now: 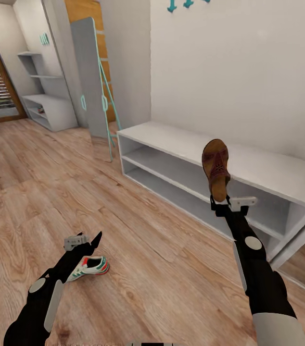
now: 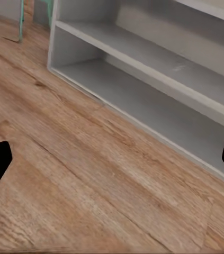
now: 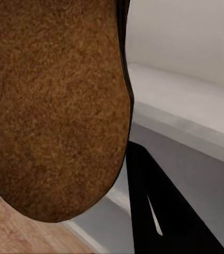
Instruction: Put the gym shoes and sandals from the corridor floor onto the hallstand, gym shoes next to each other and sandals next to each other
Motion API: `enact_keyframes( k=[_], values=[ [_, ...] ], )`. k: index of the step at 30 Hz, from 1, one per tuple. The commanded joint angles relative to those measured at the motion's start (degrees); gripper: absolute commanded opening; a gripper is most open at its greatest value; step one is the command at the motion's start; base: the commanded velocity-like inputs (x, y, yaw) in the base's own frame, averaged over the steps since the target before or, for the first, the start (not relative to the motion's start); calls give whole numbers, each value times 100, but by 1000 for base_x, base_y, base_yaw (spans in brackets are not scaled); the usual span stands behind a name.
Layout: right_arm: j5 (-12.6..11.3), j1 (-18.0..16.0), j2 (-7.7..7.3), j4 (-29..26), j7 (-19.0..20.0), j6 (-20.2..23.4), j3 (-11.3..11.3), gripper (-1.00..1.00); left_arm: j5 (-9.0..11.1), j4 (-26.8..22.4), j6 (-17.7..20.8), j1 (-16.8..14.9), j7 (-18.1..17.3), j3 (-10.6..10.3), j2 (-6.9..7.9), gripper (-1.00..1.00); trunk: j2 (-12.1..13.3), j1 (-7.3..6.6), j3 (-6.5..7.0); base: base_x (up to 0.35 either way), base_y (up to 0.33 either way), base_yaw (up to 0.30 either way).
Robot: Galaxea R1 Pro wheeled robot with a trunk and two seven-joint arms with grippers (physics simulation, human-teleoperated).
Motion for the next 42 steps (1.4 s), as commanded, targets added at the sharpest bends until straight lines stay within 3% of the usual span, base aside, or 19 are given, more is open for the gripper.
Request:
enact_keyframes(
  k=[1,15,32,42],
  values=[
    [30,-2,6,-14,48,33,-20,-100,38,4,16,-6,-41,16,-6,100,-2,-1,-8,25,0,291],
    [30,1,6,-14,48,33,-20,-100,38,4,16,-6,-47,16,-6,100,-2,-1,-54,142,-100,291],
    [30,-2,6,-14,48,33,-20,-100,38,4,16,-6,-48,16,-6,100,-2,-1,-110,19,-10,291],
    [30,-1,6,-14,48,33,-20,-100,38,4,16,-6,-48,16,-6,100,-2,-1,-142,203,-165,291]
  ],
)
